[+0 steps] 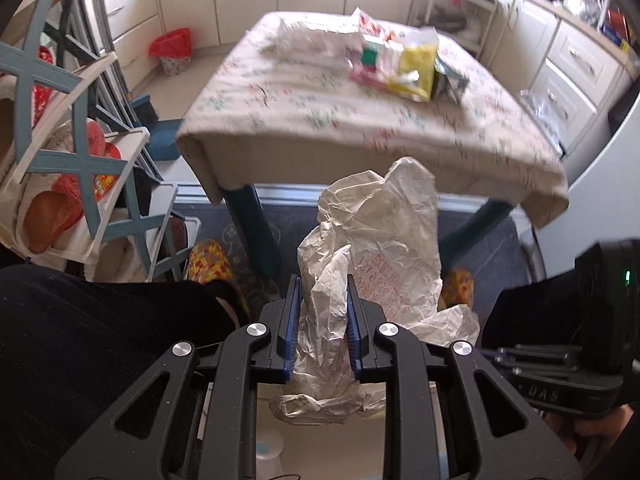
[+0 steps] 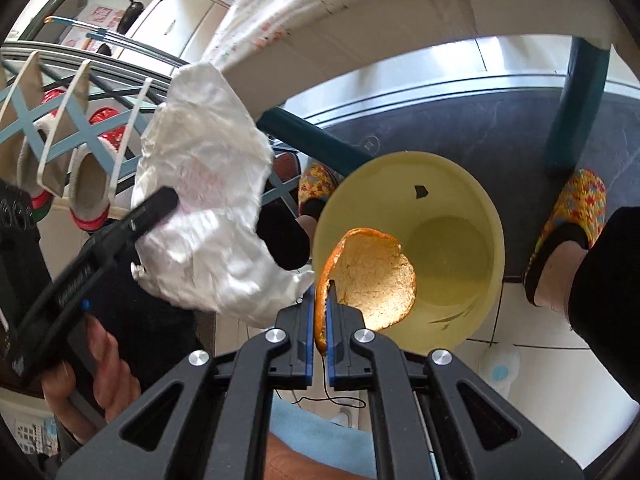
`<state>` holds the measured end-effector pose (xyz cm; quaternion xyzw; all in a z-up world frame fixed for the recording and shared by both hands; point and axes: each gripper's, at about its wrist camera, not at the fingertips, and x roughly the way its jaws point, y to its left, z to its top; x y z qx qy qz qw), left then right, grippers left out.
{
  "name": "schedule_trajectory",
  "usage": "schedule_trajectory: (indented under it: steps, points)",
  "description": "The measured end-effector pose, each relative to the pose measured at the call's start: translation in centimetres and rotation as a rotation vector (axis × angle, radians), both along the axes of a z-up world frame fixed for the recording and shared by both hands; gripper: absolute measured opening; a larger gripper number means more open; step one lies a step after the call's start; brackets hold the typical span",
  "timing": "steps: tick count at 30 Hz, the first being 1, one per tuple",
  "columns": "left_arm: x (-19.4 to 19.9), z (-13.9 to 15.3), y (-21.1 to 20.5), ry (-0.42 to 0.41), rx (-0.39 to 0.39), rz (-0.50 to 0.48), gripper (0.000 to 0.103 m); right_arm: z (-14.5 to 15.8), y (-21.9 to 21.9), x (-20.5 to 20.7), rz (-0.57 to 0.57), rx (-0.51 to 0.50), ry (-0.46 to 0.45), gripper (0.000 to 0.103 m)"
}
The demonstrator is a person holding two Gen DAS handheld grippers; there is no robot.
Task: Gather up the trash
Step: 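Lower both grippers over the yellow basin and release the bag and peel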
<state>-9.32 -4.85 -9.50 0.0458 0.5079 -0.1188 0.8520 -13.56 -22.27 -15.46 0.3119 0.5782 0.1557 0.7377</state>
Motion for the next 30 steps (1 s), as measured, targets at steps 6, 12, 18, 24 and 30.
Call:
schedule_trajectory:
  steps: [6,12,18,24,30]
  points:
    - [-0.7,-1.8,-1.2,0.051,0.061,-0.042,0.019,-1.1,-0.2,0.1,-0.036,-0.011,0.048,0.024]
    - [-0.9,-3.0,-2.0,0.101,0.1,-0.062,0.031,-1.4,-1.1,-0.3,-0.095,-0.022,0.073,0.047]
    - [-1.0,-3.4,-2.3,0.111,0.122,-0.081,0.048,-1.1,-1.5,-0.6,-0.134,-0.034,0.062,0.052]
    - [-1.2,-3.9,-2.9,0.128,0.154,-0.105,0.058,-0.8,-2.1,-0.9,-0.184,-0.062,0.06,0.058]
    - [-1.3,-3.4,-3.0,0.103,0.151,-0.104,0.065,-0.6,-2.0,-0.8,-0.189,-0.063,0.05,0.058]
